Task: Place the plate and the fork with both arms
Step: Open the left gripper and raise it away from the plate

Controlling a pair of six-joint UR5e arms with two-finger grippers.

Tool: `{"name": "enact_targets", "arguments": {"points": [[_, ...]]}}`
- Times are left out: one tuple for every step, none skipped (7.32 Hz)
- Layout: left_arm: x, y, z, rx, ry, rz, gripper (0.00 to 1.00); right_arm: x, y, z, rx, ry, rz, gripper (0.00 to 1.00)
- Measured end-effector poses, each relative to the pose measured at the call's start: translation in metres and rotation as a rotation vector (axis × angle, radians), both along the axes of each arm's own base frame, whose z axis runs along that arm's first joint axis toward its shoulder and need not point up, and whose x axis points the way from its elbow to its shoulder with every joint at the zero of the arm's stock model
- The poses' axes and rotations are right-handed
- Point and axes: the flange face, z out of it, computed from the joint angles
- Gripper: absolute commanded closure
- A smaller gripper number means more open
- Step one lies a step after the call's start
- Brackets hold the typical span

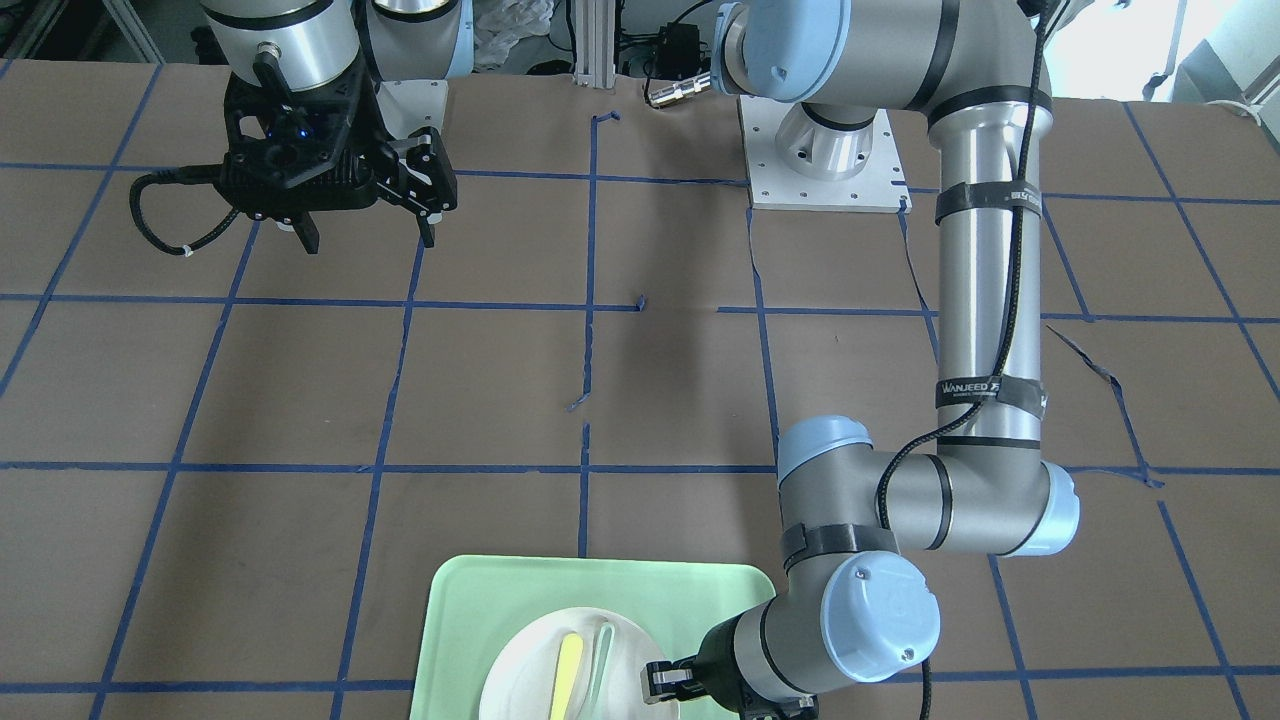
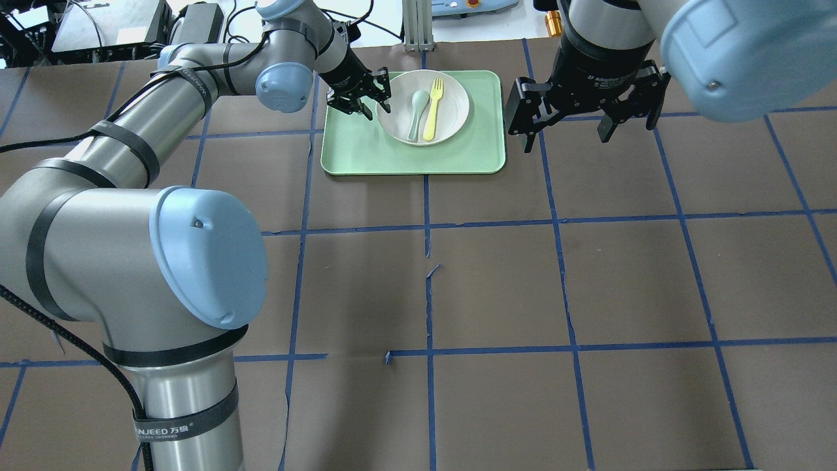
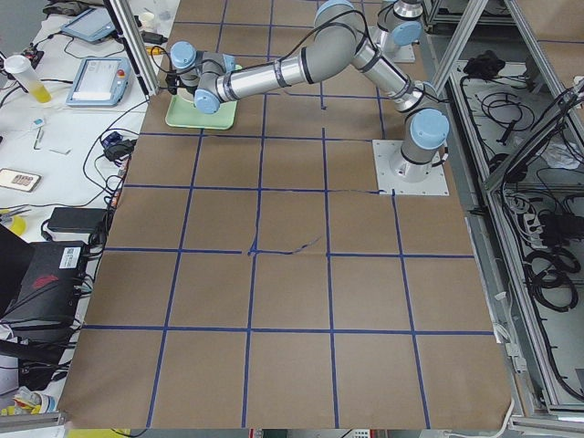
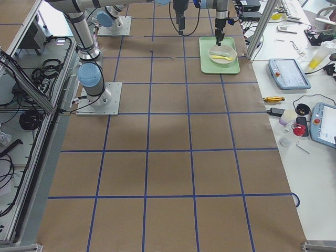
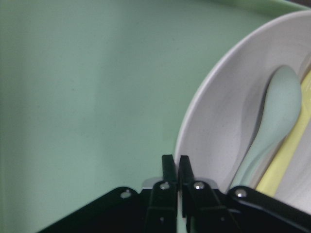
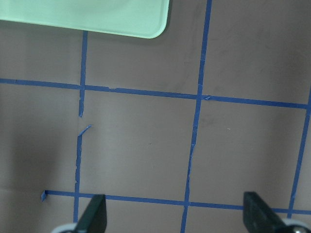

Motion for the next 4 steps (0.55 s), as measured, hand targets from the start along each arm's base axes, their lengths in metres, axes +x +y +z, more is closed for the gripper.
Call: {"name": "enact_targets", "arguments": {"points": [[0.006,0.009,0.022,-0.031,0.002,0.009,0.0,0.0,0.0,0.0,0.001,0.0,0.0,0.0],[0.019,0.023,0.053,-0.04,-0.008,0.023,0.0,0.0,0.0,0.0,0.0,0.0,0.0,0.0],[0.036,0.043,0.086,-0.025,-0.052,0.04,0.0,0.0,0.0,0.0,0.0,0.0,0.0,0.0],[0.053,0.07,0.119,0.005,-0.13,0.045,0.0,0.0,0.0,0.0,0.0,0.0,0.0,0.0]]}}
